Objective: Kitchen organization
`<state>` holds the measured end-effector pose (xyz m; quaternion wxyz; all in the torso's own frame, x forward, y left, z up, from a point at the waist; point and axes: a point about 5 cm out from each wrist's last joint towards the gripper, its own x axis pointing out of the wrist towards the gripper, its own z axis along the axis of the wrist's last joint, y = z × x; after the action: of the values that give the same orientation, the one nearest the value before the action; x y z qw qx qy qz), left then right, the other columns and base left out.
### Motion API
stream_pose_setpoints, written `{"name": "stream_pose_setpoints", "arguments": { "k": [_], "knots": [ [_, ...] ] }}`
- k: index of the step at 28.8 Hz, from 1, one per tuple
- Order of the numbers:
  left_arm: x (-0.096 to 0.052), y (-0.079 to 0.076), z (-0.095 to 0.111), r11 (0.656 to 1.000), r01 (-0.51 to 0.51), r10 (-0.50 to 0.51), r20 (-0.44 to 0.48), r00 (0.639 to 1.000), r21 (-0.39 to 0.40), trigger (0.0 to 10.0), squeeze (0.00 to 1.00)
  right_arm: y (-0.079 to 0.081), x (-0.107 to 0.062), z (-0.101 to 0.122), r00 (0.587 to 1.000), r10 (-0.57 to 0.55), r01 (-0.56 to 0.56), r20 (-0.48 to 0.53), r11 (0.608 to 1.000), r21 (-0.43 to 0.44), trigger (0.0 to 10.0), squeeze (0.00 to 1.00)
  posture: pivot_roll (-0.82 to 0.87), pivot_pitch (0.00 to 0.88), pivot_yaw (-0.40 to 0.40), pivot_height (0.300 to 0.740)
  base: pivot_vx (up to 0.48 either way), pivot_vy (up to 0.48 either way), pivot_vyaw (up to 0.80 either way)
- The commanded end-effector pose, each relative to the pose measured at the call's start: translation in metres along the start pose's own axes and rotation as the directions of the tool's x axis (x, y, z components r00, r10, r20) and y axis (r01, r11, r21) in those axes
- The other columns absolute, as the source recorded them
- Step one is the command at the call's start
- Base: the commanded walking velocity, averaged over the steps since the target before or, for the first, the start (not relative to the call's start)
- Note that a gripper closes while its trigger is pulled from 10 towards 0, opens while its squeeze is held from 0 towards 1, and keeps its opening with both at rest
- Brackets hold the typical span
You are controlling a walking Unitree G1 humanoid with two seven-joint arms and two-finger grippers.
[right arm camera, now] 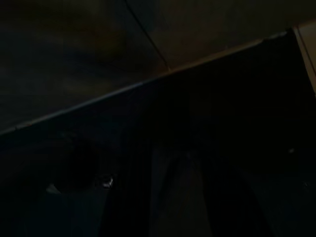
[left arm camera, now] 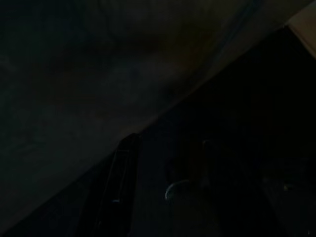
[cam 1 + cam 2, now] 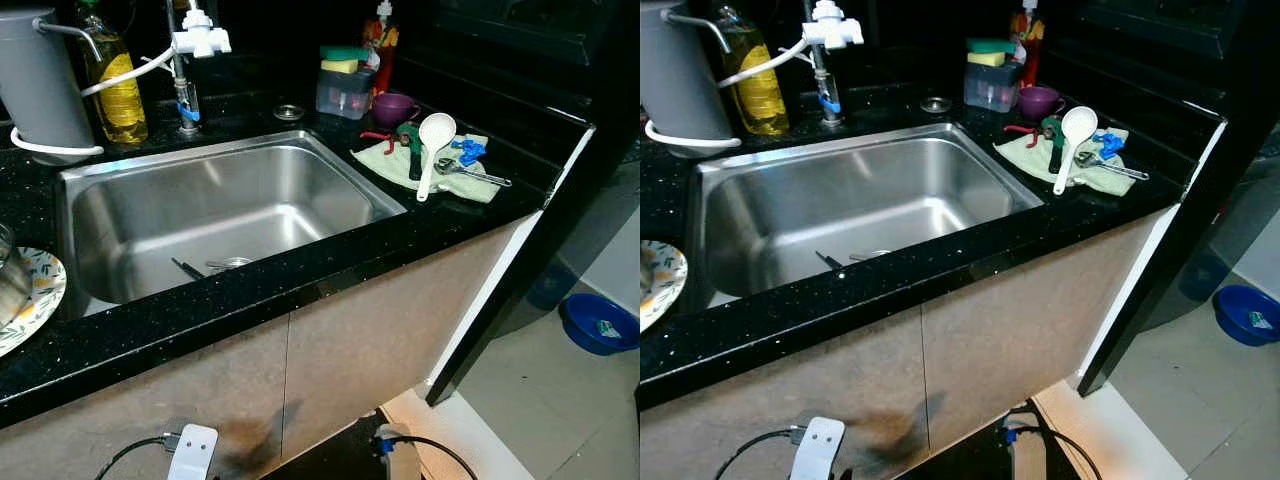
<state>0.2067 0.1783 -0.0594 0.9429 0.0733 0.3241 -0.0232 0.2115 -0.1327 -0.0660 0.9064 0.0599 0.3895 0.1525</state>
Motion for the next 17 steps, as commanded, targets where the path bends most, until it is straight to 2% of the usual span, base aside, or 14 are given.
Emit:
{"name": "stream_pose_setpoints", "arguments": {
  "k": [1,6,17],
  "knots": [
    [-0.0011,-0.0035,-0.0059,1.0,0.009,-0.009,-0.032,0.999,0.011,10.0,0.0,-0.0015,-0.0012,-0.0057,1.0,-0.009,0.009,-0.029,1.0,0.002,10.0,0.0,-0.03,0.124,-0.058,0.74,0.0,0.0,0.0],
    [-0.0009,-0.0028,-0.0065,1.0,0.01,-0.01,-0.039,0.999,0.01,10.0,0.0,0.0,-0.0011,-0.006,0.999,0.019,-0.02,-0.039,0.999,-0.028,10.0,0.0,-0.03,0.124,-0.055,0.74,0.0,0.0,0.0],
    [-0.0006,-0.0011,-0.007,1.0,-0.009,0.01,-0.045,0.999,0.018,10.0,0.0,0.0034,-0.0005,-0.0072,0.999,0.035,-0.035,-0.036,0.999,-0.001,10.0,0.0,-0.03,0.142,-0.055,0.74,0.0,0.0,0.8]
  ]
}}
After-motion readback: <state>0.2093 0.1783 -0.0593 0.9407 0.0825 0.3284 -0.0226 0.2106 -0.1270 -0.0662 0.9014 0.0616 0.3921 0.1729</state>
